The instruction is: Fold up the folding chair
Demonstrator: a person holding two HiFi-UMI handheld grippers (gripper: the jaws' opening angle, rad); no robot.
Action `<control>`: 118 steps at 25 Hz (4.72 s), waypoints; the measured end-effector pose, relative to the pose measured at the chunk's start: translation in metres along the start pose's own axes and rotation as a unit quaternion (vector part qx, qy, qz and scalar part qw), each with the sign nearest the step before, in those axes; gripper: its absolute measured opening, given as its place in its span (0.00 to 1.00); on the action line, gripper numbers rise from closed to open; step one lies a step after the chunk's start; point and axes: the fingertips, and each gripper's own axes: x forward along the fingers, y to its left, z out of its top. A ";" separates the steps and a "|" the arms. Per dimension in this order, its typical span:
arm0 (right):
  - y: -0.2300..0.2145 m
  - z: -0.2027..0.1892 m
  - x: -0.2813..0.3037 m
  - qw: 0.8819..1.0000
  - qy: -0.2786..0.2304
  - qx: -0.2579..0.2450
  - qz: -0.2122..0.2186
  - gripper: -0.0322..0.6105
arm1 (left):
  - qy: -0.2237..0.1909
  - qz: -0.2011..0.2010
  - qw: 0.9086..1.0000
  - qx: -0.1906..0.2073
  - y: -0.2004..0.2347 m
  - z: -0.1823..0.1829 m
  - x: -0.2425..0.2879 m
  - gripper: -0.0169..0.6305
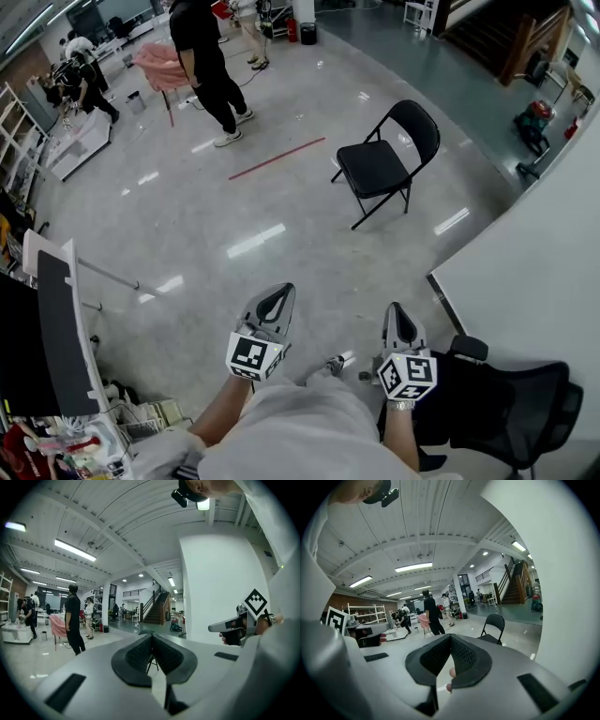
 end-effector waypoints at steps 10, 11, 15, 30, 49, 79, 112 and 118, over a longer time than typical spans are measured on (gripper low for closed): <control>-0.074 0.024 0.029 1.000 0.014 0.007 -0.005 0.05 | 0.026 -0.044 0.999 -0.001 -0.046 0.000 0.093 0.04; -0.079 0.024 0.033 1.000 0.016 0.005 -0.007 0.05 | 0.026 -0.048 0.999 0.004 -0.048 0.001 0.102 0.04; -0.103 0.021 0.053 0.999 0.027 0.011 -0.020 0.05 | 0.025 -0.053 0.998 0.005 -0.048 0.001 0.137 0.04; -0.178 0.060 0.197 0.993 0.045 0.025 -0.104 0.05 | 0.036 -0.127 0.991 -0.005 0.012 0.005 0.334 0.04; -0.270 0.106 0.327 0.988 0.062 0.023 -0.136 0.05 | 0.042 -0.147 0.987 -0.040 0.060 0.002 0.516 0.04; -0.465 0.181 0.550 0.993 0.116 -0.012 0.034 0.31 | 0.063 0.027 0.997 -0.022 0.069 0.022 0.738 0.04; -0.602 0.195 0.830 0.966 0.250 -0.037 0.060 0.42 | 0.055 0.042 0.996 -0.059 0.172 0.046 0.947 0.04; -0.665 0.147 0.887 0.944 0.313 -0.015 0.103 0.42 | 0.091 0.120 0.987 -0.055 0.160 0.034 0.964 0.04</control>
